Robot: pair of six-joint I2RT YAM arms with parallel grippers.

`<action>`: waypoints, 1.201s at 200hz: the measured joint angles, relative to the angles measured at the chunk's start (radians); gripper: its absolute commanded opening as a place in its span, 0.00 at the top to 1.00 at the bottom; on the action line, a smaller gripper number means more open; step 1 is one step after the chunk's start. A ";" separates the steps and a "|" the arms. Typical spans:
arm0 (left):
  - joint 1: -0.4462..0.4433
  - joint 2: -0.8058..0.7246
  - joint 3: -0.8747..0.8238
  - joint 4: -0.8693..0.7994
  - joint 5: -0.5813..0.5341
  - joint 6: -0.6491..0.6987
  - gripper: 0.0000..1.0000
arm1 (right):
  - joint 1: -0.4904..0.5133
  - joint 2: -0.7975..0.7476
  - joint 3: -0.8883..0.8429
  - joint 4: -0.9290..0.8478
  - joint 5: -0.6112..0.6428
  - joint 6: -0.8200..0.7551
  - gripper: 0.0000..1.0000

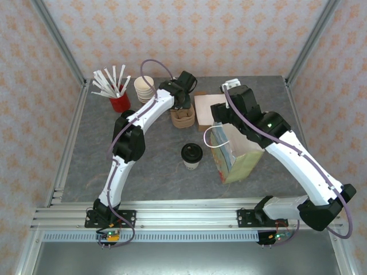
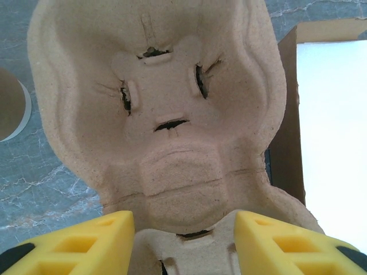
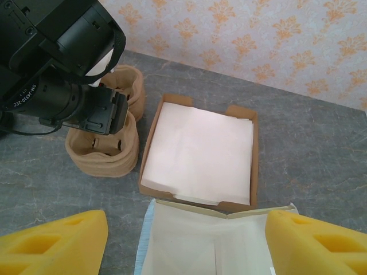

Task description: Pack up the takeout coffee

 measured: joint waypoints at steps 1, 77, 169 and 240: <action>0.000 0.000 0.001 0.000 0.000 0.000 0.51 | 0.000 0.000 0.000 0.000 0.000 0.000 0.27; 0.000 0.009 0.029 -0.003 -0.004 -0.003 0.52 | 0.000 0.010 0.000 -0.001 0.000 0.000 0.27; 0.000 0.034 0.041 -0.005 -0.007 -0.004 0.51 | 0.000 0.015 0.000 -0.001 -0.010 0.000 0.27; 0.000 0.039 0.048 -0.006 -0.007 -0.007 0.59 | 0.000 0.019 0.000 -0.001 -0.019 0.000 0.27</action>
